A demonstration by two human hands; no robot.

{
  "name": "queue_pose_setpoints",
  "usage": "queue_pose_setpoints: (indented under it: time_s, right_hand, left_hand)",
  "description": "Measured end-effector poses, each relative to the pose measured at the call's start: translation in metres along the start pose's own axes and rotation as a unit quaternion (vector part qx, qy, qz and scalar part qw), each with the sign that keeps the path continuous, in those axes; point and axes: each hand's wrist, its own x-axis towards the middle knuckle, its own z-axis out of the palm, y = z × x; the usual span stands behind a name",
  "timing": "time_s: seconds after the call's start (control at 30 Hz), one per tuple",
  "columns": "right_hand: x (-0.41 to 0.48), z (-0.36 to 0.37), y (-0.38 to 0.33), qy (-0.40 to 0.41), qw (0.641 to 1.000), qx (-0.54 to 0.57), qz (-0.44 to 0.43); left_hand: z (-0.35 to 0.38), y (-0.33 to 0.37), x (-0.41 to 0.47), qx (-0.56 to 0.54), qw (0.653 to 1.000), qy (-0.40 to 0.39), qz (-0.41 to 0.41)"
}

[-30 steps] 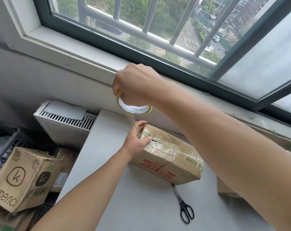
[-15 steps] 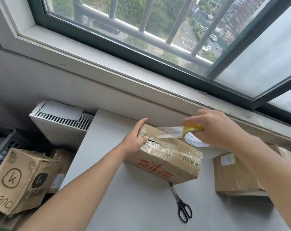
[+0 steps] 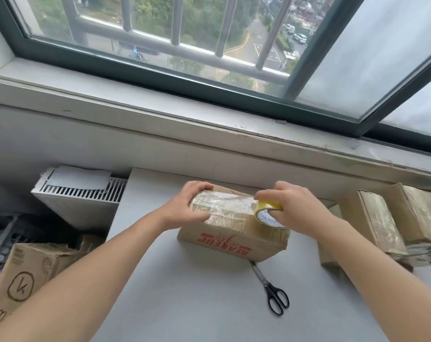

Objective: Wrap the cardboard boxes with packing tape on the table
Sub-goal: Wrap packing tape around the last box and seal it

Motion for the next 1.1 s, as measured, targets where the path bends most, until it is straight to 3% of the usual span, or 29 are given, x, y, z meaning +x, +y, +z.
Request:
queue_pose_setpoints:
  time_s: [0.3,0.47,0.57,0.67,0.83,1.1]
  right_hand:
    - [-0.021,-0.004,0.018,0.020,0.996,0.069,-0.048]
    - [-0.053,0.003,0.070,0.052,0.996,0.073,-0.013]
    - [-0.064,0.017,0.078,0.041,0.996,0.075,-0.017]
    - [-0.066,0.029,0.079,0.058,0.995,0.085,-0.017]
    - [-0.064,0.031,0.086,0.080,0.993,0.083,-0.024]
    - [-0.071,0.034,0.094,0.071,0.994,0.050,-0.071]
  left_hand:
    - [-0.006,-0.011,0.003,0.049,0.998,-0.016,0.023]
    - [-0.008,-0.009,0.007,0.066,0.997,-0.017,0.033]
    - [-0.009,-0.001,0.015,0.146,0.987,-0.039,0.047]
    - [-0.015,0.015,0.019,0.306,0.946,-0.059,0.086]
    - [-0.011,0.039,0.035,0.524,0.835,-0.104,0.134]
    - [-0.010,0.036,0.042,0.580,0.789,-0.141,0.147]
